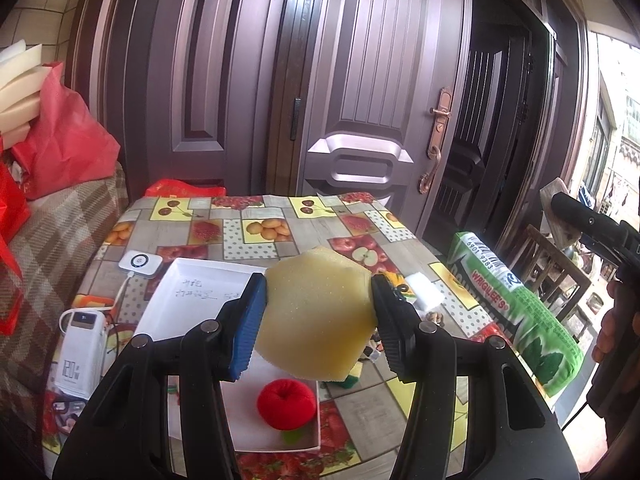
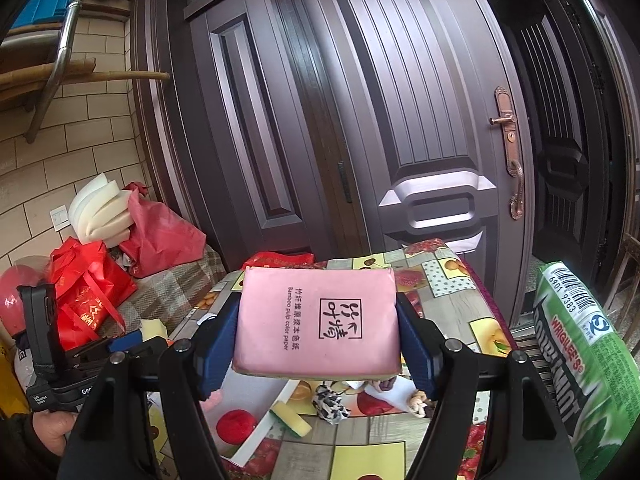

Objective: Organize soft objects
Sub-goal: 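Carry the box and sponge over the white tray and open both tools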

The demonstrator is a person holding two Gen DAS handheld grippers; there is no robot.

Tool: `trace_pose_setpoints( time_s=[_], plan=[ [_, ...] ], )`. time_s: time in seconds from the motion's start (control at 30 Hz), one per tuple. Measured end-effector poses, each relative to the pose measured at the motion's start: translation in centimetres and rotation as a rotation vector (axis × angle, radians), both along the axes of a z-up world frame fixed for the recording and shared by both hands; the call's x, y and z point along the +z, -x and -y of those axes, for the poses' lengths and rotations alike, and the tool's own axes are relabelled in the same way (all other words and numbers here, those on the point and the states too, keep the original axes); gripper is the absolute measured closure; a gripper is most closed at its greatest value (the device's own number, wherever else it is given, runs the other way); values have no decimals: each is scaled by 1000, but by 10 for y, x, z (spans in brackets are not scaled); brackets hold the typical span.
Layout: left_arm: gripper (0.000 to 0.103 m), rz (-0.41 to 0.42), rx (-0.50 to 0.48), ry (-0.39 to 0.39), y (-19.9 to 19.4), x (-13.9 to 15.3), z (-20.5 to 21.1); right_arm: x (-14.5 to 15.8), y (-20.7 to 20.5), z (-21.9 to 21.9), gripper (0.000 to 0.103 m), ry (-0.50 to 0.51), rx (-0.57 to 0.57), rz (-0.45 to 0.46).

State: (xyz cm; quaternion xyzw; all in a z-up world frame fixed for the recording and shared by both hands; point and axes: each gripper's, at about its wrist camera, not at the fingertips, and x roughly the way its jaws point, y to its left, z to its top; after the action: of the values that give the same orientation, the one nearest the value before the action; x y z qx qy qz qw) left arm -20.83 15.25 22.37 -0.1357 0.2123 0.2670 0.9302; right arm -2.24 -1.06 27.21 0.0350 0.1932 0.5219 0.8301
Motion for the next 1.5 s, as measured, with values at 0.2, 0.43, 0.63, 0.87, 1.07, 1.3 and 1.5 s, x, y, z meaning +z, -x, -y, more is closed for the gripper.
trace_pose_setpoints(
  time_s=[0.2, 0.43, 0.63, 0.87, 1.07, 1.3, 1.5],
  plan=[
    [50, 6, 15, -6, 12, 3, -7, 5, 8, -12, 30, -5, 23, 18],
    [50, 14, 37, -4, 25, 4, -18, 13, 21, -30, 30, -7, 63, 49],
    [50, 18, 60, 6, 34, 2, -33, 15, 30, -52, 29, 5, 102, 68],
    [50, 32, 156, 35, 55, 3, -72, 16, 35, -82, 30, 23, 143, 99],
    [50, 2, 222, 65, 60, -11, -102, 4, 40, -117, 30, 59, 195, 78],
    [50, -60, 209, 109, 40, -41, -118, -31, 38, -158, 30, 149, 257, -7],
    [50, -101, 217, 158, 27, -66, -136, -65, 39, -192, 29, 238, 309, -66]
  ],
)
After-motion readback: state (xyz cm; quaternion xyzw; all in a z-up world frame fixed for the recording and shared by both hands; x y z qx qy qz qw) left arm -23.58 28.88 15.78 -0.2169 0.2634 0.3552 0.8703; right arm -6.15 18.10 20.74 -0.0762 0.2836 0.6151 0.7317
